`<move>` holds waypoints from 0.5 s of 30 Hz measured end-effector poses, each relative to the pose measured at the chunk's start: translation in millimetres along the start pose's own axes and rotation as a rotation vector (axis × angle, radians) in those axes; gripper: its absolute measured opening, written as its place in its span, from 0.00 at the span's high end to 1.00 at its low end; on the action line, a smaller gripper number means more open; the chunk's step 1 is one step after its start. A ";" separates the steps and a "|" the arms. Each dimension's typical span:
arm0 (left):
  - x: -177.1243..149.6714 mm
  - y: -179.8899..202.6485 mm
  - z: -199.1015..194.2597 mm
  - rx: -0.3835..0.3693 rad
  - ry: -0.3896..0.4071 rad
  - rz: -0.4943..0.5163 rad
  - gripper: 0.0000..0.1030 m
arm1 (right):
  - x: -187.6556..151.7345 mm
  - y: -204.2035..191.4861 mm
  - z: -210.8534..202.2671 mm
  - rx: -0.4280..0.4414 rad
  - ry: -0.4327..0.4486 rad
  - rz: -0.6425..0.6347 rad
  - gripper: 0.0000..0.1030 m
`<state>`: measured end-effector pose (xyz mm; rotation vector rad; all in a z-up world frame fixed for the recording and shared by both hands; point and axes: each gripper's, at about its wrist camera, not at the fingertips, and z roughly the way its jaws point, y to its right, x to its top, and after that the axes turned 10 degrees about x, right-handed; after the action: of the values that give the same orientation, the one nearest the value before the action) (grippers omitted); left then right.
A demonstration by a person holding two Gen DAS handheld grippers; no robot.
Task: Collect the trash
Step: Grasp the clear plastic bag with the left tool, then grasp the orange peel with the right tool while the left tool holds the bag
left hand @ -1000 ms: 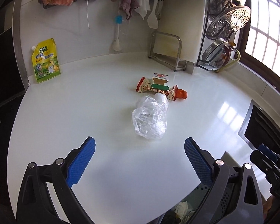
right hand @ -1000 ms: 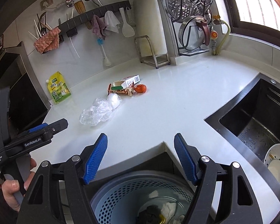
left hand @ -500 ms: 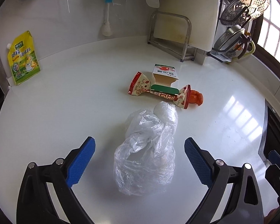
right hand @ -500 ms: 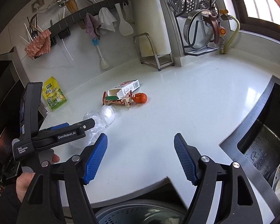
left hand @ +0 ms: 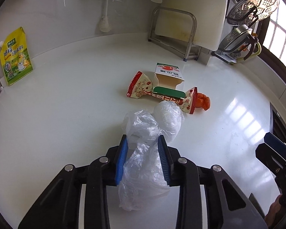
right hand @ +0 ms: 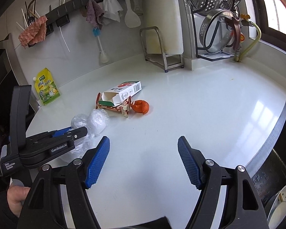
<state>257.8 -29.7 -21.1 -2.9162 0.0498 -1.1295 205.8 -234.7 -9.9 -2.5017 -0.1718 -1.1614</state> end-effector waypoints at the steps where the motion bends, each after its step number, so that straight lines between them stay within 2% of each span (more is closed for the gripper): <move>1: 0.4 -0.5 -1.5 0.000 0.003 0.003 0.73 | 4.4 0.5 5.4 -0.007 -0.013 -0.014 0.31; 6: 2.6 -12.1 -13.7 0.009 0.032 -0.001 0.74 | 23.5 5.9 32.9 -0.015 -0.064 -0.075 0.31; 11: 4.2 -22.4 -17.0 0.028 0.054 -0.015 0.74 | 36.9 17.8 62.7 -0.006 -0.111 -0.082 0.32; 15: 3.3 -23.7 -15.1 0.009 0.061 -0.020 0.74 | 44.6 25.0 82.2 -0.007 -0.145 -0.095 0.32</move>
<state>250.6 -6.1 -7.2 -2.8797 0.0160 -1.2188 300.0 -228.2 -31.6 -2.6094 -0.3287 -1.0165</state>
